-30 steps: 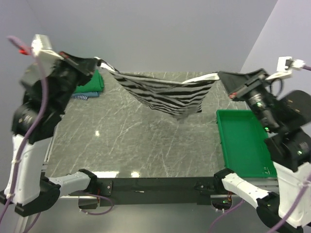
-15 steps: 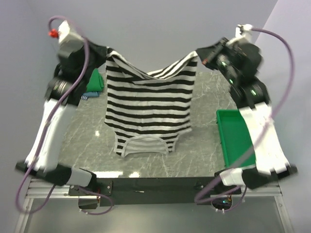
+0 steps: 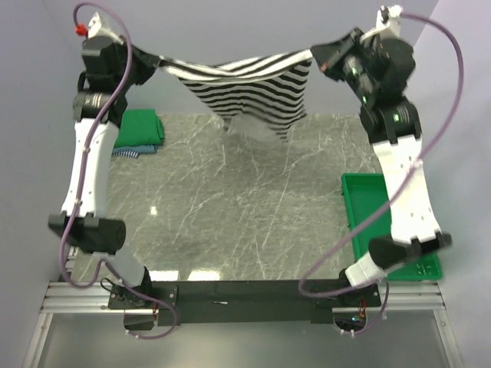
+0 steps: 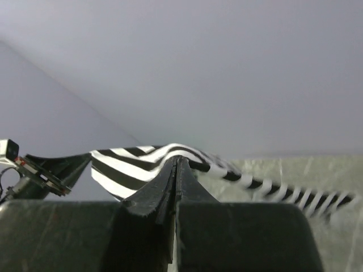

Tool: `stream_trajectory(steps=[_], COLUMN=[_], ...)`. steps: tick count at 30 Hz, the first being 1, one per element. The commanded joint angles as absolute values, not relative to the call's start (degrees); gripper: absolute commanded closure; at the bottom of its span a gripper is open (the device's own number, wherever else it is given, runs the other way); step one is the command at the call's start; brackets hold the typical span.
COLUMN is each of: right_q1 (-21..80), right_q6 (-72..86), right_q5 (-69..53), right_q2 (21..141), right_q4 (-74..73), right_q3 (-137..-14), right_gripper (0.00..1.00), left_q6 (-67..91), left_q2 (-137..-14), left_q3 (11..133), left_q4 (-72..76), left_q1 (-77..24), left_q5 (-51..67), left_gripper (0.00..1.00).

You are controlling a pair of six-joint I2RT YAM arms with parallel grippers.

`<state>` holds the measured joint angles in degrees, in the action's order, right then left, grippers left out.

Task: Fold and stack the tank tops
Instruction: Flatten the tank top out

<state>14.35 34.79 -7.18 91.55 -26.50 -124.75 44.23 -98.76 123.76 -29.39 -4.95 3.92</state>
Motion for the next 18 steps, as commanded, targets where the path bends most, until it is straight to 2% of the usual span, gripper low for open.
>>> stream_trajectory(steps=[1, 3, 5, 12, 15, 18], right_q1=[14.1, 14.1, 14.1, 14.5, 14.8, 14.7], right_q6=[36.1, 37.5, 38.8, 44.3, 44.6, 44.9], right_q5=[-7.4, -7.3, -6.9, -10.2, -12.2, -11.7], right_q2=[82.4, 79.4, 76.3, 65.5, 63.6, 63.8], right_q4=[-20.1, -19.3, -18.0, -15.6, -13.1, -11.6], right_q3=[-111.5, -103.7, -90.8, -49.1, -36.0, -27.6], right_gripper=[1.0, 1.0, 1.0, 1.0, 1.0, 1.0], left_q6=[44.5, 45.0, 46.5, 50.0, 50.3, 51.1], left_q2=[-89.8, -85.5, -82.5, -67.4, -62.2, -58.6], left_q3=[115.3, 105.5, 97.4, 53.2, 39.4, 31.2], left_q4=[-24.2, -23.6, -22.0, -17.6, -16.4, -16.0], left_q1=[-3.8, -3.7, -3.9, -4.2, -4.3, -5.3], left_q5=[9.7, 10.5, 11.3, 14.3, 14.7, 15.1], left_gripper=[1.0, 0.99, 0.99, 1.0, 0.99, 0.99])
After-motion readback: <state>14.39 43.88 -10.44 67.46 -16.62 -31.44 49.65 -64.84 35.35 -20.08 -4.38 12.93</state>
